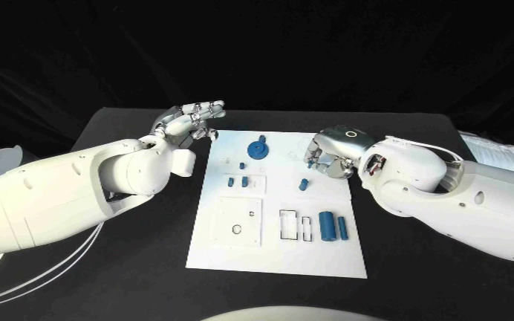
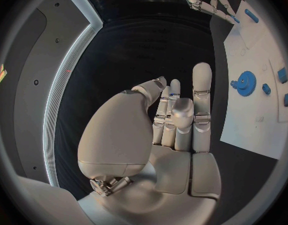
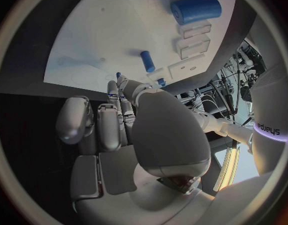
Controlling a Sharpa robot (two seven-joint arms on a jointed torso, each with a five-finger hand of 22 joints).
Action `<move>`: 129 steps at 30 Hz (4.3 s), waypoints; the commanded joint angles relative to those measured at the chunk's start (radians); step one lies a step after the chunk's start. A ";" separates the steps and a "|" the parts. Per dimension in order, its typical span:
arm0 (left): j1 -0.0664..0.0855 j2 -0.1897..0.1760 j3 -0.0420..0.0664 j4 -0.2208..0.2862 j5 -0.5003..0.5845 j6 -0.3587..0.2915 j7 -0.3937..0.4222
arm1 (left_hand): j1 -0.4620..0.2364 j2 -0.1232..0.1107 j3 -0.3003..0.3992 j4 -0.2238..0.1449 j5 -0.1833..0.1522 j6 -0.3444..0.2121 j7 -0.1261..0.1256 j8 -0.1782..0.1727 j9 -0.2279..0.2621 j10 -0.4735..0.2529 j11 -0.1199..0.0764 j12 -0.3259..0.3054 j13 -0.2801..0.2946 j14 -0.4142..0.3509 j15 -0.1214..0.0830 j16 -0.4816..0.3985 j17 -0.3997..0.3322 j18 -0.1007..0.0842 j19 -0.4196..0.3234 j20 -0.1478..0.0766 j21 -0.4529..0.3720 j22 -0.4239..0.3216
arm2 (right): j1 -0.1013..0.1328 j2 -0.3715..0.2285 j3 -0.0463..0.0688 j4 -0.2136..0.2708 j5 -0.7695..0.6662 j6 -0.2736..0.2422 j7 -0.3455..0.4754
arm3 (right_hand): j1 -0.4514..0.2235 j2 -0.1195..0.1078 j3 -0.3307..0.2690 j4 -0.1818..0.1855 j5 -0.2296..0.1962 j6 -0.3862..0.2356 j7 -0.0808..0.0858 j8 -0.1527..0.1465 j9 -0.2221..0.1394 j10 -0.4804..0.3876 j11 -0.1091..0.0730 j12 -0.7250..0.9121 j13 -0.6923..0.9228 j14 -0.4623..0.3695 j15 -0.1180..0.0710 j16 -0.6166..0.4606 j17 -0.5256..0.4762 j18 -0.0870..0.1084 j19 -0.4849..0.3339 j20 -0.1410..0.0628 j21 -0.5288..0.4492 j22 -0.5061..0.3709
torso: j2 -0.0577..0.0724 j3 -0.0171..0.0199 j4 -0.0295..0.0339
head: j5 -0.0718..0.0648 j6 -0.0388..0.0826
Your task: Assemble the parts on the task board
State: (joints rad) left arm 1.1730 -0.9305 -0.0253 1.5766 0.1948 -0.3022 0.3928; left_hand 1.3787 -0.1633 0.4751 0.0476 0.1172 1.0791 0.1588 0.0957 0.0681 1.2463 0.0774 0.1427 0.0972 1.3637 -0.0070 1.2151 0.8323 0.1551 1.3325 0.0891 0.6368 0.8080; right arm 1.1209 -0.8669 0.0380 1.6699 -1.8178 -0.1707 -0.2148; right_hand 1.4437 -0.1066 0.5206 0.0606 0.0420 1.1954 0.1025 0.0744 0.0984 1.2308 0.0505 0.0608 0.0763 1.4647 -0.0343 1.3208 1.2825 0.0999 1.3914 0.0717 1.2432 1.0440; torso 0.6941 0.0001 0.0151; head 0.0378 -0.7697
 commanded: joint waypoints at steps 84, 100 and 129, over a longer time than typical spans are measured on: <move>0.001 0.011 0.001 0.006 0.000 0.030 -0.002 | 0.004 0.014 -0.011 -0.008 -0.002 -0.013 0.003 -0.008 -0.002 -0.018 0.002 0.013 0.003 -0.008 0.001 -0.007 -0.006 0.020 -0.009 0.002 -0.008 -0.006 | -0.145 0.251 -0.037 -0.012 -0.056 -0.027 -0.019 | -0.085 -0.068 -0.082 -0.002 0.007 -0.187 0.040 -0.012 -0.032 -0.238 0.058 0.006 -0.013 0.030 0.049 -0.078 -0.107 0.030 -0.061 0.041 -0.113 -0.166 | 0.001 0.0001 0.0013 | 0.086 -0.034; 0.001 0.008 0.000 0.004 -0.003 0.034 -0.007 | 0.004 0.014 -0.012 -0.008 -0.002 -0.013 0.003 -0.008 -0.002 -0.019 0.002 0.013 0.003 -0.009 0.001 -0.007 -0.007 0.020 -0.009 0.002 -0.009 -0.006 | -0.100 0.071 -0.008 0.089 0.056 -0.109 -0.054 | -0.074 -0.041 -0.106 0.009 0.008 -0.132 0.039 0.000 -0.025 -0.149 0.040 0.065 -0.010 0.038 0.037 -0.075 -0.111 0.024 -0.031 0.035 -0.093 -0.134 | 0.000 0.0006 -0.0035 | 0.072 -0.023; 0.001 0.012 0.000 -0.002 -0.003 0.041 -0.010 | 0.005 0.015 -0.013 -0.010 -0.002 -0.013 0.003 -0.008 -0.001 -0.020 0.002 0.015 0.004 -0.009 0.001 -0.007 -0.008 0.019 -0.008 0.002 -0.009 -0.006 | -0.048 -0.004 -0.003 0.055 0.036 0.065 -0.063 | 0.024 -0.006 -0.350 0.108 0.009 -0.152 -0.002 0.001 -0.027 -0.165 0.014 0.078 -0.009 0.050 0.019 -0.063 -0.119 0.016 -0.008 0.014 -0.088 -0.116 | -0.002 -0.0007 -0.0086 | 0.070 -0.012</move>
State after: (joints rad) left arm 1.1730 -0.9200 -0.0257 1.5743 0.1940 -0.2807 0.3797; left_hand 1.3827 -0.1593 0.4675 0.0399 0.1172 1.0754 0.1623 0.0918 0.0675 1.2346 0.0819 0.1548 0.1003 1.3603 -0.0035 1.2111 0.8261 0.1549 1.3290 0.0926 0.6310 0.8036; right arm 1.0749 -0.8732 0.0350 1.7265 -1.7733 -0.1377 -0.3023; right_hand 1.4642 -0.1130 0.1666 0.1691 0.0524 1.0374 0.0990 0.0692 0.0707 1.0620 0.0658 0.1332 0.0684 1.4664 -0.0247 1.2534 1.1628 0.1161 1.3808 0.0824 1.1534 0.9278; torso 0.6918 -0.0002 0.0075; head 0.1066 -0.7807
